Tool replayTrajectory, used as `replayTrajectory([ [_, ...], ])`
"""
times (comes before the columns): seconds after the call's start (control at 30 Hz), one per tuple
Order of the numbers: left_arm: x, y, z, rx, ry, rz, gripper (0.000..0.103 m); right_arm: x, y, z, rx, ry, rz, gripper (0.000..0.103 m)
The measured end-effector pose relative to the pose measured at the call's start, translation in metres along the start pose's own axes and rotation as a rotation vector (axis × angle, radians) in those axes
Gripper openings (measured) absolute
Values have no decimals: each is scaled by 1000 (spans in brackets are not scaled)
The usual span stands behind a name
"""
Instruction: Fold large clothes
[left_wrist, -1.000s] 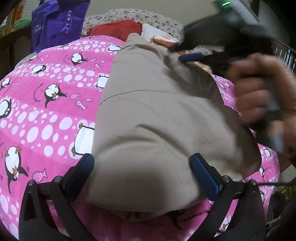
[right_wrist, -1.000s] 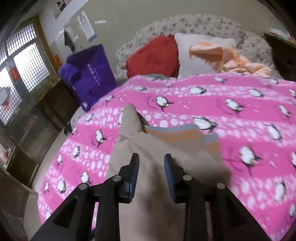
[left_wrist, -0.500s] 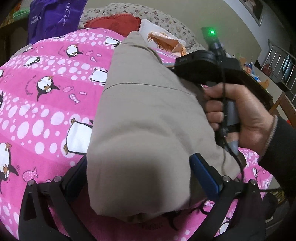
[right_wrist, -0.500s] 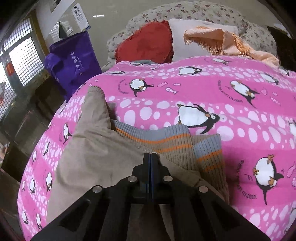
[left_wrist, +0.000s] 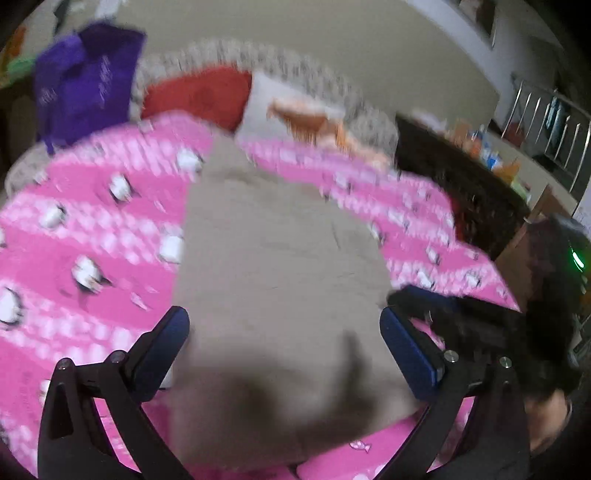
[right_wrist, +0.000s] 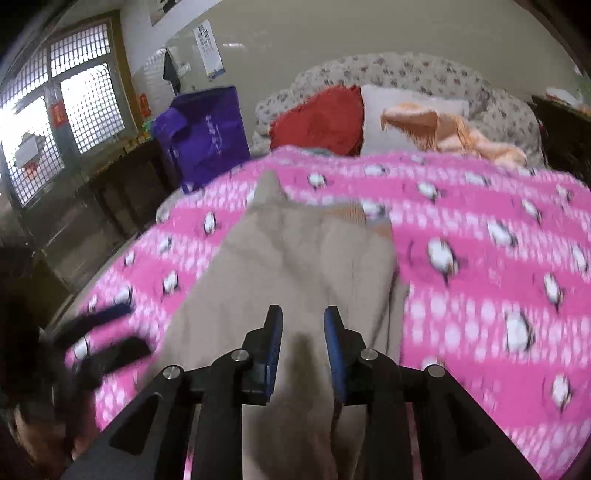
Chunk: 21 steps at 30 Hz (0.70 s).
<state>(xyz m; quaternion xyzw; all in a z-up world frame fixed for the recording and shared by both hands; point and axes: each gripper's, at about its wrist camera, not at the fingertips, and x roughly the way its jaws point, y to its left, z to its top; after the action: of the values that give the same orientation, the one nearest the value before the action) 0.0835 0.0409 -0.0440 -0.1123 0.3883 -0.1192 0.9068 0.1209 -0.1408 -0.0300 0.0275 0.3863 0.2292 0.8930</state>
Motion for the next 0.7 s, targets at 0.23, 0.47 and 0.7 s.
replayTrajectory([
  [0.23, 30, -6, -22, 41, 84, 80, 103, -12, -15, -35, 19, 25, -53, 28],
  [0.47, 31, -5, -39, 44, -40, 103, 103, -21, -5, -55, 33, -12, -46, 30],
  [0.7, 34, -7, -36, 61, -49, 114, 103, 2, -30, -79, 122, -30, 5, 39],
])
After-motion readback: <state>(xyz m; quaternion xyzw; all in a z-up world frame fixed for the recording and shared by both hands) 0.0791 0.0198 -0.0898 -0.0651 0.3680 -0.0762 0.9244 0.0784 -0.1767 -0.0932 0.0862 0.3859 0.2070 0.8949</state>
